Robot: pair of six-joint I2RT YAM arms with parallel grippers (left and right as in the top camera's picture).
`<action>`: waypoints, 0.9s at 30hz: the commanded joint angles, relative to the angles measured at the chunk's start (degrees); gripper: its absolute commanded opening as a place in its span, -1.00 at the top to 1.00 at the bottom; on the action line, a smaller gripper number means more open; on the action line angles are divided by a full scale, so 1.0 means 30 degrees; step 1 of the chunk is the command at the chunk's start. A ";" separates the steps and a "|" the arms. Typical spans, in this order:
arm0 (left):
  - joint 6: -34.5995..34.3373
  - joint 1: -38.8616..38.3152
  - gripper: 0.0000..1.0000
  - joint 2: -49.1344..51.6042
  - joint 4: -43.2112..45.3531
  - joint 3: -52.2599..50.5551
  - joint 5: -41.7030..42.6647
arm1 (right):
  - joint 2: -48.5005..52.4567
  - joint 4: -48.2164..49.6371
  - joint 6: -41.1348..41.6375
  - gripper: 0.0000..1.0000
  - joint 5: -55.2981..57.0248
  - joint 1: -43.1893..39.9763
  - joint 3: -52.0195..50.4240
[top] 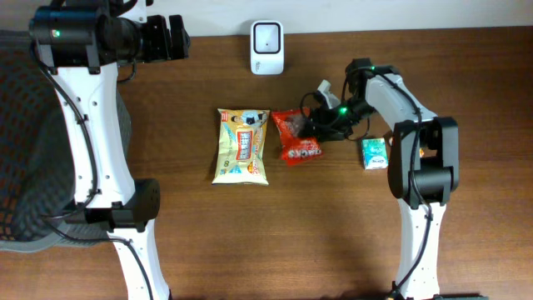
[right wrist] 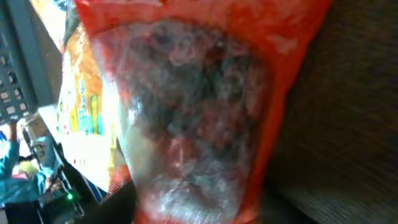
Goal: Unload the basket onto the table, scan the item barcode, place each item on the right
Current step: 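Lift red snack bag with right gripper to the white scanner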
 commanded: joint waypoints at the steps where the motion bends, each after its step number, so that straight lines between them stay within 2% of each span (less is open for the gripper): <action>1: -0.0109 0.0029 -0.98 -0.0313 0.0000 0.0226 0.0124 | 0.0007 0.0561 0.1005 0.90 0.0044 0.0372 -0.0284; 5: -0.0109 0.0029 -0.98 -0.0313 0.0000 0.0226 0.0124 | -0.0168 0.1647 0.3599 0.92 0.0022 0.0605 0.0124; 8: -0.0109 0.0029 -0.98 -0.0313 0.0000 0.0226 0.0124 | -0.0546 0.3585 0.7919 0.92 0.0022 0.0656 0.3548; 10: -0.0109 0.0029 -0.98 -0.0313 0.0000 0.0226 0.0124 | -0.0546 0.5632 1.0739 0.92 0.0022 0.0656 0.6113; 12: -0.0109 0.0029 -0.99 -0.0313 0.0000 0.0226 0.0124 | -0.0539 0.8794 1.3165 0.92 0.0051 0.0714 0.6710; 14: -0.0109 0.0036 -0.99 -0.0313 0.0000 0.0226 0.0124 | -0.0313 1.1956 1.5540 0.92 0.2433 0.1399 0.6703; 18: -0.0109 -0.0109 -0.98 -0.0313 0.0000 0.0226 0.0124 | -0.0284 1.3092 1.5504 0.92 0.8561 0.3789 0.6703; 22: -0.0109 -0.0219 -0.98 -0.0313 0.0000 0.0226 0.0124 | -0.0670 1.3595 1.4702 0.92 0.8036 0.3767 0.6739; 25: -0.0109 -0.0240 -0.98 -0.0313 0.0000 0.0226 0.0117 | -0.2390 1.0469 1.3151 0.90 0.7927 0.2827 0.6739; 26: -0.0109 -0.0219 -0.98 -0.0313 0.0000 0.0226 0.0117 | -0.2776 0.8714 1.1737 0.25 0.7912 0.2747 0.6739; 27: -0.0109 -0.0219 -0.98 -0.0313 0.0000 0.0226 0.0117 | -0.2739 0.7621 1.1621 -0.30 0.7912 0.2761 0.6717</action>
